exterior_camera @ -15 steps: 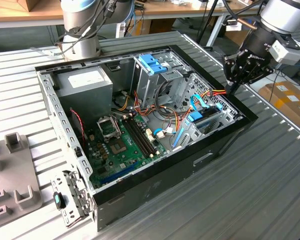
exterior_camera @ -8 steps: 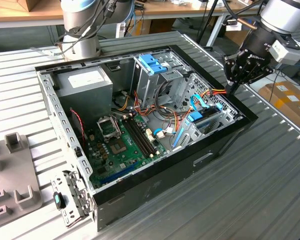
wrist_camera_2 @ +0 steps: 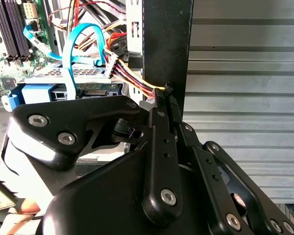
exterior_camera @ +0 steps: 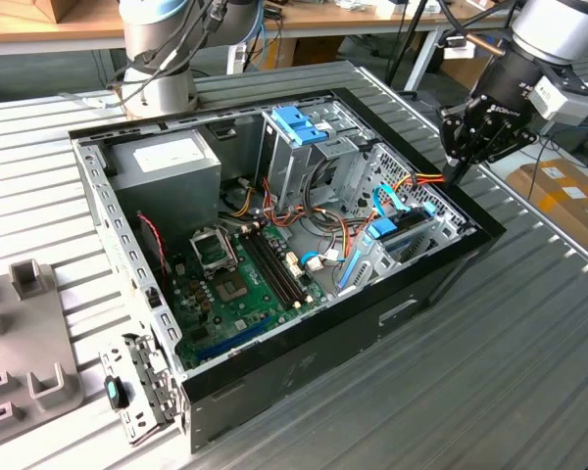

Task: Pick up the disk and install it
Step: 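Insert the second disk wire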

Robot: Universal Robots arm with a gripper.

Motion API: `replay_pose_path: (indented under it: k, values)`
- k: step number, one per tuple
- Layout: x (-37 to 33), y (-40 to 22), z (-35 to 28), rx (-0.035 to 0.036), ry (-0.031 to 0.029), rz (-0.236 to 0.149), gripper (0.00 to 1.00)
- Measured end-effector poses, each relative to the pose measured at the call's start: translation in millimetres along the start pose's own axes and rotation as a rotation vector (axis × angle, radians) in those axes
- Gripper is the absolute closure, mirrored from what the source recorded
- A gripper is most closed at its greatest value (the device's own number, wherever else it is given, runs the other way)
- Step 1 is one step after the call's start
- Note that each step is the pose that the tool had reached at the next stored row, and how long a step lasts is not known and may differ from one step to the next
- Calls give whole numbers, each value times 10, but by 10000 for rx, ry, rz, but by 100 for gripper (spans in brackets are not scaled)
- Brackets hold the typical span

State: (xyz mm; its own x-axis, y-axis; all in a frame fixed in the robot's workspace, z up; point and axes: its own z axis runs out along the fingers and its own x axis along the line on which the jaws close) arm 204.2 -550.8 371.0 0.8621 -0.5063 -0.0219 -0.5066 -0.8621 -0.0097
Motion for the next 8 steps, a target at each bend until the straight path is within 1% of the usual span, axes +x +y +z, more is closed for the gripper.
replay_pose_path:
  k: [5, 6, 8]
  values:
    - [0, 0, -3, 0, 0, 0, 84]
    - [-6, 3, -4, -1, 1, 1, 84]
    - [-40, 23, -3, 6, 11, 0, 84]
